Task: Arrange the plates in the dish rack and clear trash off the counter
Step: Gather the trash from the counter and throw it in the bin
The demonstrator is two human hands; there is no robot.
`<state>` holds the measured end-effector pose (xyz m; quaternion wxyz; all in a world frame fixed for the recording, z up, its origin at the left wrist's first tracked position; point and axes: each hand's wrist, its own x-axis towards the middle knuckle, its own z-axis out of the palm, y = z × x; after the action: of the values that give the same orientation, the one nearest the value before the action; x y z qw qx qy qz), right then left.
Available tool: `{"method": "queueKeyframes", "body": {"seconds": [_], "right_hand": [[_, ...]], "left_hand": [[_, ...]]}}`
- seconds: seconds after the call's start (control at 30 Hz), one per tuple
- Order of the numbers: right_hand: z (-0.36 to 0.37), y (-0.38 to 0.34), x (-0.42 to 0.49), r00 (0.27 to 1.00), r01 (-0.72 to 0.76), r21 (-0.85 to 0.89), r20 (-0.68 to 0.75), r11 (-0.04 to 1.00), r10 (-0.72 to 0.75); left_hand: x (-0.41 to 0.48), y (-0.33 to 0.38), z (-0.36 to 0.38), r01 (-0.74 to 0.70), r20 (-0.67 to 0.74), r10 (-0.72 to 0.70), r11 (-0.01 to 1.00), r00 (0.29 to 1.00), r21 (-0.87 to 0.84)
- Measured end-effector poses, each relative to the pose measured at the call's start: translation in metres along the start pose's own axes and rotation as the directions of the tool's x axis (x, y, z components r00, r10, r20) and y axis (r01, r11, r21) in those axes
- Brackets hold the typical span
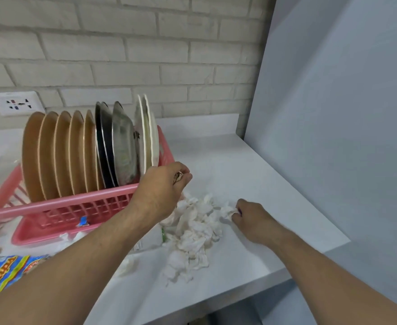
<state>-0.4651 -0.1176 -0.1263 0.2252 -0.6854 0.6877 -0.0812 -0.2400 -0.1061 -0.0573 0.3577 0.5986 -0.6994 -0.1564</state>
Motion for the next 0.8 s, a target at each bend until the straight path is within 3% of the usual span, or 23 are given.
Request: {"method": "queueKeyframes", "body": {"seconds": [0.13, 0.27, 0.4, 0.5, 0.67, 0.8], "right_hand": [[-0.010, -0.002, -0.016, 0.996, -0.024, 0.057, -0.089, 0.998, 0.029], [-0.012, -0.007, -0.037, 0.983, 0.005, 0.328, -0.173, 0.945, 0.055], [-0.013, -0.011, -0.059, 0.957, -0.049, 0.542, -0.215, 0.839, 0.194], [-0.008, -0.008, -0.075, 0.943, -0.107, 0.652, -0.173, 0.751, 0.285], [0.009, 0.000, -0.102, 0.951, -0.130, 0.775, -0.078, 0.618, 0.298], [0.019, 0.012, -0.136, 0.980, -0.090, 0.665, -0.075, 0.741, 0.186]], "left_hand": [[-0.018, -0.010, -0.010, -0.030, 0.023, 0.029, 0.998, 0.999, 0.053], [-0.036, -0.019, -0.009, -0.082, 0.023, 0.079, 0.990, 0.997, 0.117], [-0.051, -0.021, -0.006, -0.088, 0.044, 0.084, 0.993, 0.996, 0.083], [-0.069, -0.016, -0.004, -0.077, 0.054, 0.076, 0.997, 0.996, 0.011], [-0.111, -0.005, 0.008, -0.113, 0.161, 0.130, 0.987, 0.978, -0.110], [-0.156, 0.008, 0.033, -0.074, 0.262, 0.133, 0.972, 0.956, -0.224]]}}
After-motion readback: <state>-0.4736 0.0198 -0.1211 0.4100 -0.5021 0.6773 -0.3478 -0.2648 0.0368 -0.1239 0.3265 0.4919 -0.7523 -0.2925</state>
